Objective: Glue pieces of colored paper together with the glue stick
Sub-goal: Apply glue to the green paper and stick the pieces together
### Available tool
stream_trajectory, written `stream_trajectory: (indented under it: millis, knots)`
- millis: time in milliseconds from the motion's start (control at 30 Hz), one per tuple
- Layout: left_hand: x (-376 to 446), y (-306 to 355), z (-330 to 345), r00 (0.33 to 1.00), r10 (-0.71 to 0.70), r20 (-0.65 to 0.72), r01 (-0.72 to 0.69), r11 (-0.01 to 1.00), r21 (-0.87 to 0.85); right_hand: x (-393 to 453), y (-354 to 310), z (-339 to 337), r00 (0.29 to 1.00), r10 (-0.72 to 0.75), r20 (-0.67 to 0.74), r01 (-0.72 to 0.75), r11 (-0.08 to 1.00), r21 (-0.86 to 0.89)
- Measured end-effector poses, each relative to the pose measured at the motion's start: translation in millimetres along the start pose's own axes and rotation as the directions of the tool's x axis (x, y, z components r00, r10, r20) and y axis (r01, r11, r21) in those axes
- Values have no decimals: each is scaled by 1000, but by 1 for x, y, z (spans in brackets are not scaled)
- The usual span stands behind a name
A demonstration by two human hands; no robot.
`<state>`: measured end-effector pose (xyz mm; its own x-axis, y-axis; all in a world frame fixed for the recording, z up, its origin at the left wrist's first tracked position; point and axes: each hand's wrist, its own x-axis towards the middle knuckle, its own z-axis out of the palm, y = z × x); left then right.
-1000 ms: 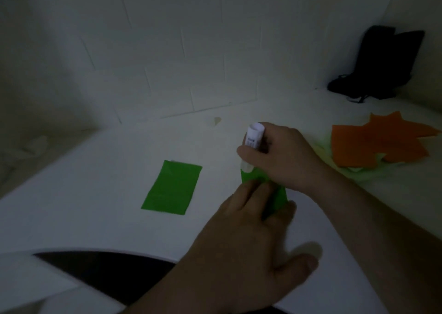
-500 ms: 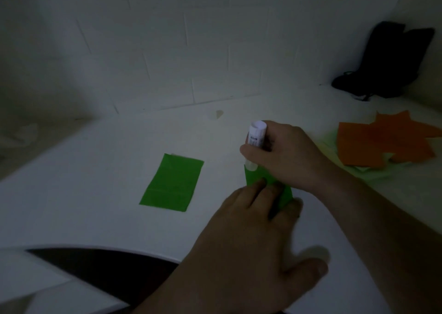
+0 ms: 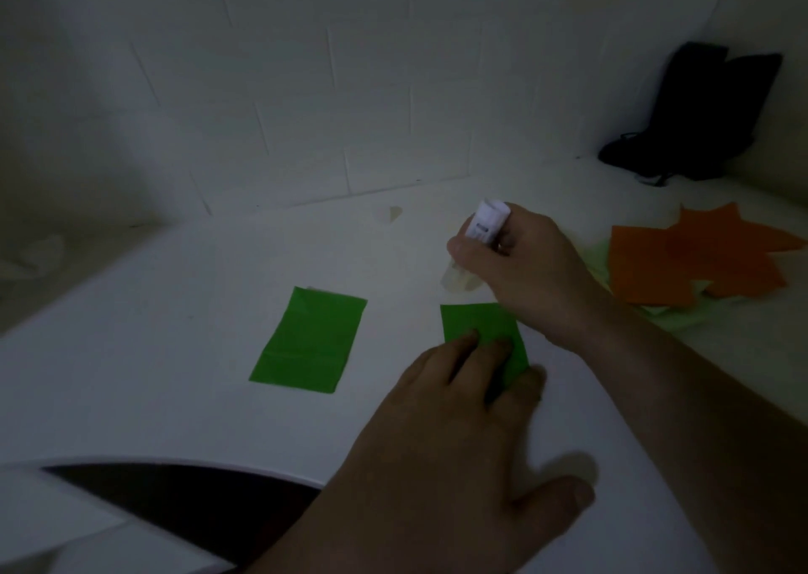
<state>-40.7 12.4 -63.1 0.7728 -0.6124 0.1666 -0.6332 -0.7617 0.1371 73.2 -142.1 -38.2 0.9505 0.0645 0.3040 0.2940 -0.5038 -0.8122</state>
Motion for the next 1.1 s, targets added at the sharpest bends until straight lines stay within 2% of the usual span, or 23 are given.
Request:
stream_trajectory:
  millis: [133,467,1100]
  knots:
    - [-1,0,1,1000,-5,2,5,1000,1,-4,1,-6,993,-65,98,79,987,-144]
    - [0,0,0,1000,-8,20,8,1000,-9,-6,1,-4,977,-74,200,117,970,-214]
    - [0,-1,-1,998,-11,61,10,1000,20,-7,12,-26,972,-94,216,154,948,-278]
